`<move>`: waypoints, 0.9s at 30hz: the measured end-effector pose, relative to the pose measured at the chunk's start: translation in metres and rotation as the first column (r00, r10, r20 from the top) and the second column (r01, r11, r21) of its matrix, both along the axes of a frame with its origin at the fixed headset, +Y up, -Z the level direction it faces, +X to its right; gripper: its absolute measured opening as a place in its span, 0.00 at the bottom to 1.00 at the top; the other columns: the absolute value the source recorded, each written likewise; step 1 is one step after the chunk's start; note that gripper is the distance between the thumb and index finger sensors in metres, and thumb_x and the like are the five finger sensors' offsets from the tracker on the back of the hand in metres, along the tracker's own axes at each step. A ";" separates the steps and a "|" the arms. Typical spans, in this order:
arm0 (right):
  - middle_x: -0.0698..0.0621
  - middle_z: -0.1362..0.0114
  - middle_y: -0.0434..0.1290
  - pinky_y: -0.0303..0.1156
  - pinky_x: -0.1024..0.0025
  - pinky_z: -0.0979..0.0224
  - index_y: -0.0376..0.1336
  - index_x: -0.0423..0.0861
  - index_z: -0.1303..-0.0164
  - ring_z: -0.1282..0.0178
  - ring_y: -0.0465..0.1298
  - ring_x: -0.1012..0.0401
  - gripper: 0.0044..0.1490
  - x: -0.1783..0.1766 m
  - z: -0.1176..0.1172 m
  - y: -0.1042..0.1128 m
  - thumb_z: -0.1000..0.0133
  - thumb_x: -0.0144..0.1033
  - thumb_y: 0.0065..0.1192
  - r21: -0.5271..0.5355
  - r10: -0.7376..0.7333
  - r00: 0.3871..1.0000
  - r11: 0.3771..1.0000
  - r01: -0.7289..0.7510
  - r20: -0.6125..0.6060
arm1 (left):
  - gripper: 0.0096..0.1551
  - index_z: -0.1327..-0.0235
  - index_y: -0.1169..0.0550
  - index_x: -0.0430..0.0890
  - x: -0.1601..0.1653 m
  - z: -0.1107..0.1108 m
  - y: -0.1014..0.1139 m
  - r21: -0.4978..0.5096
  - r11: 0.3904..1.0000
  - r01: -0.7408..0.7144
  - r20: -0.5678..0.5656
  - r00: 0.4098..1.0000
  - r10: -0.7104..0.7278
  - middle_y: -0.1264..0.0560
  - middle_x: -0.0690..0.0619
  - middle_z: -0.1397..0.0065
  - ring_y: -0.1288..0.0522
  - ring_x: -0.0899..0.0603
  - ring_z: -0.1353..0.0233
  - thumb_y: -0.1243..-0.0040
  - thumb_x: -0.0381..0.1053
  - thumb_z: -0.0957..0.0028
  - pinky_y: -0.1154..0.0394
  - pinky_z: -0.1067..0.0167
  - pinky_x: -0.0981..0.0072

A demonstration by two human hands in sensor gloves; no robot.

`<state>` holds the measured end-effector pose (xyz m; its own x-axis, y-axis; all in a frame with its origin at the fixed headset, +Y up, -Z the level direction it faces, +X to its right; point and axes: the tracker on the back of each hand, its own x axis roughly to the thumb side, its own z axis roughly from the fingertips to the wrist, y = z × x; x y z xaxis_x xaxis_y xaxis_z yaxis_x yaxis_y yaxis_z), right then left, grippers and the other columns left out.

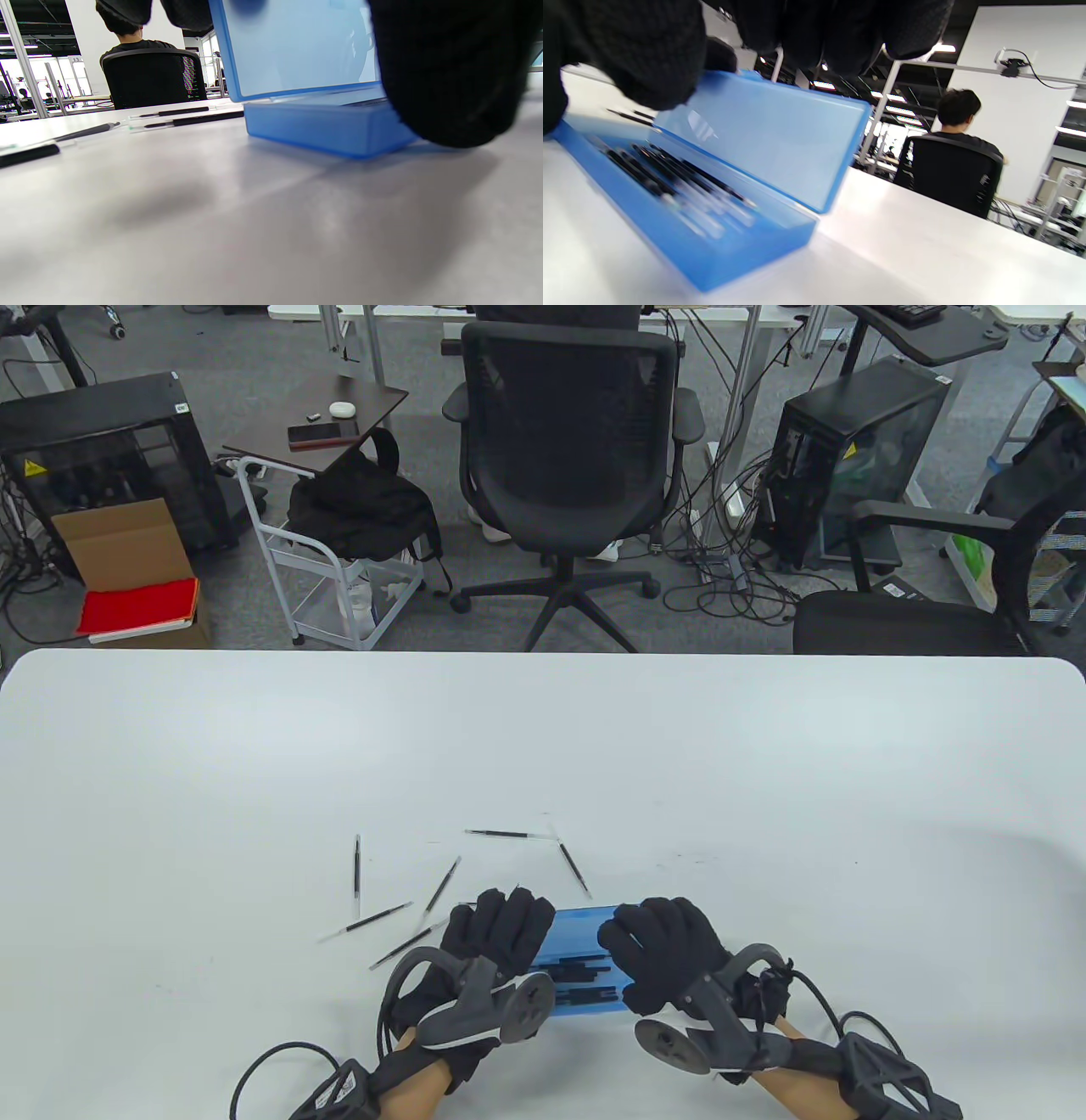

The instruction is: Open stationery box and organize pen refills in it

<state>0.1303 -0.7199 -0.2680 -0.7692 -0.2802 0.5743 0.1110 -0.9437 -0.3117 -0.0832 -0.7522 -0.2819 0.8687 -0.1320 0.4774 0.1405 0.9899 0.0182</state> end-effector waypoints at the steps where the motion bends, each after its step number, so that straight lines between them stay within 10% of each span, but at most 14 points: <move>1: 0.34 0.09 0.53 0.61 0.37 0.16 0.47 0.44 0.11 0.15 0.61 0.36 0.65 0.002 -0.003 -0.002 0.53 0.59 0.71 -0.033 0.026 0.999 0.999 -0.025 0.026 | 0.78 0.16 0.62 0.46 0.000 0.000 0.000 0.000 1.000 0.000 0.000 1.000 0.000 0.59 0.41 0.09 0.50 0.26 0.13 0.30 0.70 0.66 0.45 0.21 0.31; 6: 0.30 0.08 0.38 0.58 0.36 0.16 0.32 0.41 0.10 0.12 0.54 0.32 0.77 0.006 -0.018 -0.017 0.54 0.62 0.70 -0.224 0.118 0.991 0.969 -0.102 0.061 | 0.78 0.16 0.62 0.46 0.000 0.000 0.000 0.001 1.000 0.001 -0.001 1.000 -0.001 0.59 0.41 0.09 0.50 0.26 0.13 0.30 0.70 0.66 0.45 0.21 0.31; 19: 0.31 0.09 0.39 0.60 0.37 0.16 0.29 0.42 0.11 0.15 0.59 0.35 0.78 0.004 -0.021 -0.020 0.54 0.60 0.71 -0.203 0.121 0.991 0.973 -0.107 0.057 | 0.74 0.15 0.57 0.45 -0.008 0.001 0.016 -0.032 0.999 -0.039 -0.022 0.999 0.039 0.54 0.41 0.09 0.47 0.27 0.13 0.30 0.69 0.63 0.44 0.21 0.32; 27: 0.31 0.09 0.38 0.61 0.37 0.16 0.28 0.42 0.12 0.15 0.60 0.36 0.77 0.007 -0.023 -0.021 0.54 0.60 0.71 -0.232 0.100 0.994 0.969 -0.087 0.047 | 0.40 0.25 0.26 0.50 -0.067 0.002 0.071 0.075 0.973 -0.218 -0.274 0.934 0.230 0.23 0.48 0.22 0.24 0.35 0.24 0.26 0.55 0.53 0.35 0.22 0.35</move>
<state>0.1369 -0.7408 -0.2913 -0.7794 -0.2187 0.5870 0.2136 -0.9737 -0.0792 -0.1502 -0.6808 -0.2799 0.9754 0.0666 0.2101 -0.0794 0.9954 0.0533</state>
